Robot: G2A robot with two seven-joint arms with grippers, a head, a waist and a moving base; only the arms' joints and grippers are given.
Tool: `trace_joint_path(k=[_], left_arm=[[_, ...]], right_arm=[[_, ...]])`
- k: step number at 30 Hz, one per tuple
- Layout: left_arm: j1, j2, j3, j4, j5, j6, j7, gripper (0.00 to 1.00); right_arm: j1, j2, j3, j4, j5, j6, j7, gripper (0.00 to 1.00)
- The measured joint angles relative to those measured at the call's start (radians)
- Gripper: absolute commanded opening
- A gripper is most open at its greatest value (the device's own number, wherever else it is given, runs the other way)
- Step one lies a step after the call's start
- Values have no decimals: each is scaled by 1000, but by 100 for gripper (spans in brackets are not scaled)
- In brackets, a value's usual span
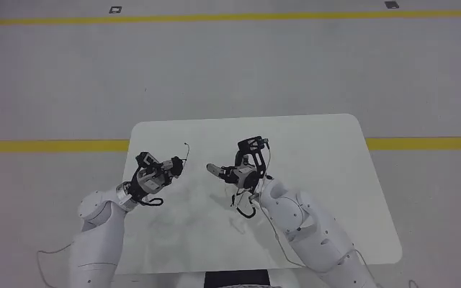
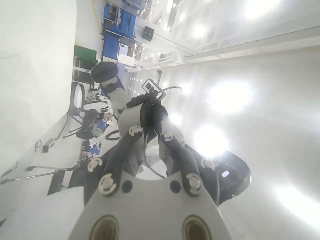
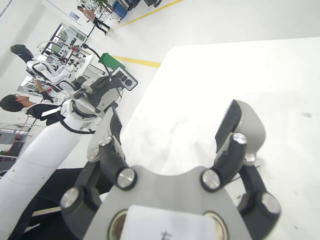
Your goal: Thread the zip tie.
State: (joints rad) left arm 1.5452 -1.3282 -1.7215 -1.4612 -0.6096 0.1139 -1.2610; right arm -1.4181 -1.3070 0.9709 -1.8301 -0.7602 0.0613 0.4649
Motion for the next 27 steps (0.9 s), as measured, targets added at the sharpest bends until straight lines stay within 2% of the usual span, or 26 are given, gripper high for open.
trace_joint_path(k=[2,5,6,7,8,11,14,16,17,23,25,27], left_arm=[[0,0,5,10,-25,30,28,0],[2,0,11,25,-151,158,55,0],[6,1,15,31,-203,216,57,0],[11,3,22,39,-239,248,60,0],[16,5,34,48,-272,262,63,0],[25,25,92,73,-367,228,71,0],[25,55,154,93,-473,225,85,0],[16,79,178,78,-499,226,104,0],[14,84,178,74,-492,226,106,0],[15,83,180,76,-486,226,109,0],[20,80,209,86,-546,226,141,0],[23,83,249,92,-649,226,178,0]], right_arm=[[8,2,-12,1,-61,-14,-14,100],[23,3,-44,1,-201,-46,-43,100],[27,3,-57,3,-240,-54,-57,100],[30,1,-66,5,-261,-59,-67,100],[34,1,-74,8,-281,-64,-76,100],[46,-3,-101,23,-342,-79,-108,100],[57,-7,-126,43,-382,-101,-146,100],[63,-10,-138,60,-389,-109,-153,100],[65,-11,-140,62,-391,-109,-151,100],[66,-11,-139,62,-391,-108,-149,100],[62,-11,-142,62,-394,-109,-157,100],[57,-12,-153,61,-417,-117,-178,100]])
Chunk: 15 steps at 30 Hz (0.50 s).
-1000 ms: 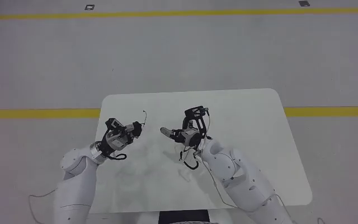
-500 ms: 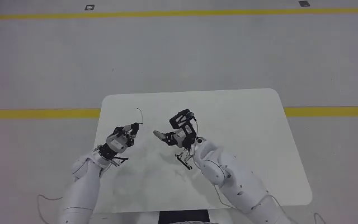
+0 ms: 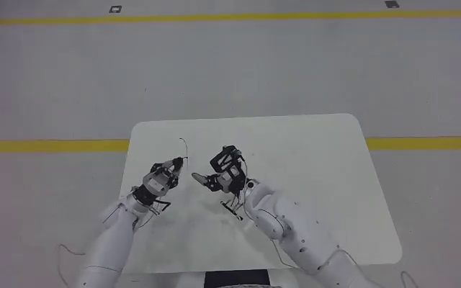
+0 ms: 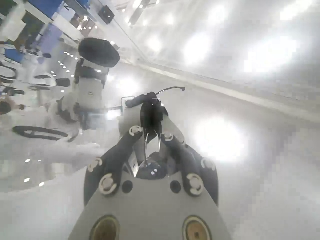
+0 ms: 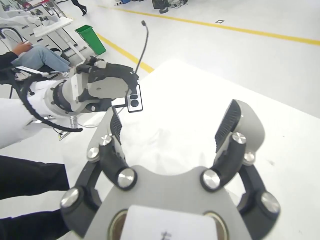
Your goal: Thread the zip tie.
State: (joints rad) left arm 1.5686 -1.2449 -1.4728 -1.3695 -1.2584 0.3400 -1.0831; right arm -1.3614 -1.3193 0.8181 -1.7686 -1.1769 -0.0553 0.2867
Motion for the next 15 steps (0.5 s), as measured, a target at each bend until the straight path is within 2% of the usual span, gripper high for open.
trace_joint_path(k=[2,7,8,9,12,15], left_arm=[[2,9,31,-5,-78,0,32,0],[13,47,94,-32,-235,0,101,0],[15,54,103,-36,-256,0,109,0],[17,63,112,-41,-279,0,118,0],[18,77,123,-46,-298,0,127,0],[18,77,123,-45,-297,0,127,0]], right_arm=[[-4,-2,-11,1,-21,0,-15,100],[-10,-8,-34,11,-41,5,-44,100],[-10,-9,-37,14,-43,6,-49,89],[-10,-11,-41,18,-46,10,-55,49],[-8,-16,-49,26,-56,24,-72,42],[-3,-22,-58,31,-65,39,-82,37]])
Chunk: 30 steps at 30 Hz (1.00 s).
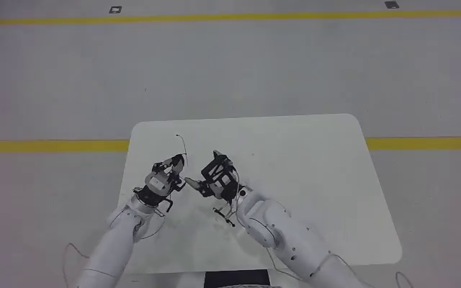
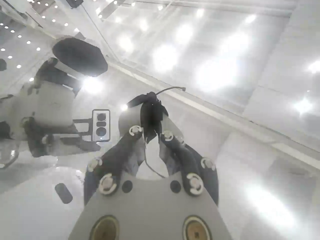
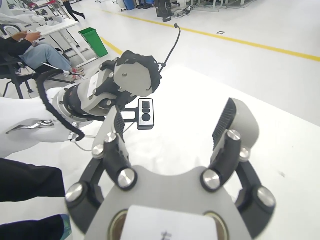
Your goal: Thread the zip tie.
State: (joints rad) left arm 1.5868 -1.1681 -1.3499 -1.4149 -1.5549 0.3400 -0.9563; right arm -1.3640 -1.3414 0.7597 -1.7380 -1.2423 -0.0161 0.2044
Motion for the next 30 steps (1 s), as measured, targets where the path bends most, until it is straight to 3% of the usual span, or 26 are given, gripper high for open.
trace_joint_path(k=[11,30], left_arm=[[0,0,0,0,0,0,0,0],[0,0,0,0,0,0,0,0]], right_arm=[[22,-17,-26,8,-16,6,3,25],[57,-46,-38,43,-15,8,-5,17]])
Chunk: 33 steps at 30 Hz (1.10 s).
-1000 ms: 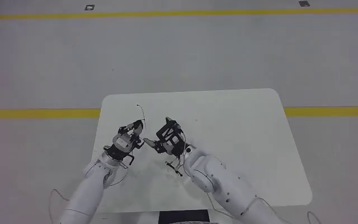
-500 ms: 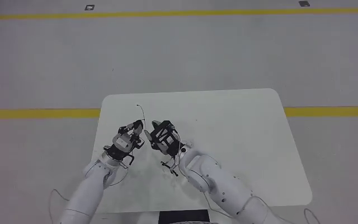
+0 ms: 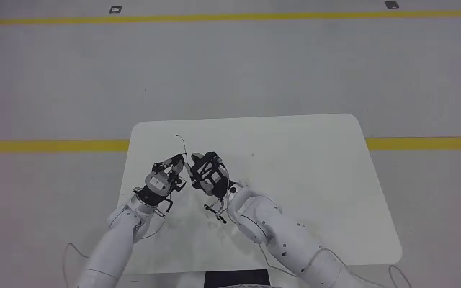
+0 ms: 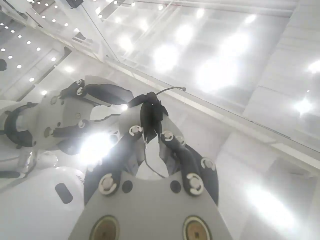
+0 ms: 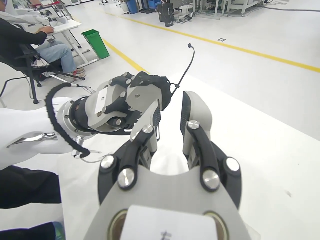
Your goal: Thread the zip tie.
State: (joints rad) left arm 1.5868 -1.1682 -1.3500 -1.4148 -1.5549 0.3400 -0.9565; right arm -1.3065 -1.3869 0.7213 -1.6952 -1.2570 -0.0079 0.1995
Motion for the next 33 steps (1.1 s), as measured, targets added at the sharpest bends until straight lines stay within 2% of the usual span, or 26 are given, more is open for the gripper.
trace_joint_path(k=[9,13,33], left_arm=[[0,0,0,0,0,0,0,0],[0,0,0,0,0,0,0,0],[0,0,0,0,0,0,0,0]], right_arm=[[6,-9,2,13,1,-6,-4,14],[5,-12,6,17,1,-9,-5,0],[-34,-10,51,7,-22,-23,11,0]])
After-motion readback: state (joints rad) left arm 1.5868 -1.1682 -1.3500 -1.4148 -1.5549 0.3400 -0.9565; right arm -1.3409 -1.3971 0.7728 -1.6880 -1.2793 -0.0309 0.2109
